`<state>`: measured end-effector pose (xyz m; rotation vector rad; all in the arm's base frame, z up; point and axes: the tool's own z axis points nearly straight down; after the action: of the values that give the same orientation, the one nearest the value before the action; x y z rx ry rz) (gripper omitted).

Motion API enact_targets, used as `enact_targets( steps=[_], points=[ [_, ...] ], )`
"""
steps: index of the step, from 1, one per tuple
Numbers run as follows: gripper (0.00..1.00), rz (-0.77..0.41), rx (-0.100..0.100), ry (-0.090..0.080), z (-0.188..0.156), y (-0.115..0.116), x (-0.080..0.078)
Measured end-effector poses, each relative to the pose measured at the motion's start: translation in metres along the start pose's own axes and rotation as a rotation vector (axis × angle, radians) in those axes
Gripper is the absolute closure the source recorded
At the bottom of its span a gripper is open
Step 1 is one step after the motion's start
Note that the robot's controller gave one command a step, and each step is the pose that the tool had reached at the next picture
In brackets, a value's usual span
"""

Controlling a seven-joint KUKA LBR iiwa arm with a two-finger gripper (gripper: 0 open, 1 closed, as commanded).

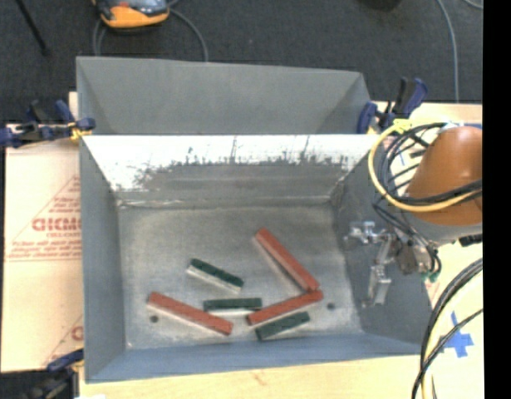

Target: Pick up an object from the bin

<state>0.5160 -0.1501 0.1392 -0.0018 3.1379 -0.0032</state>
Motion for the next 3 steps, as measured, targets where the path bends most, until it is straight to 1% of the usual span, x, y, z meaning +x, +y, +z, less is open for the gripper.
enact_targets(
  steps=[1, 2, 3],
  points=[
    [0.00, 0.018, -0.002, -0.002, -0.011, 0.071, -0.037],
    [0.00, 0.069, -0.004, 0.000, -0.002, 0.078, -0.036],
    [0.00, 0.333, -0.002, -0.001, 0.002, 0.074, -0.047]
  ],
)
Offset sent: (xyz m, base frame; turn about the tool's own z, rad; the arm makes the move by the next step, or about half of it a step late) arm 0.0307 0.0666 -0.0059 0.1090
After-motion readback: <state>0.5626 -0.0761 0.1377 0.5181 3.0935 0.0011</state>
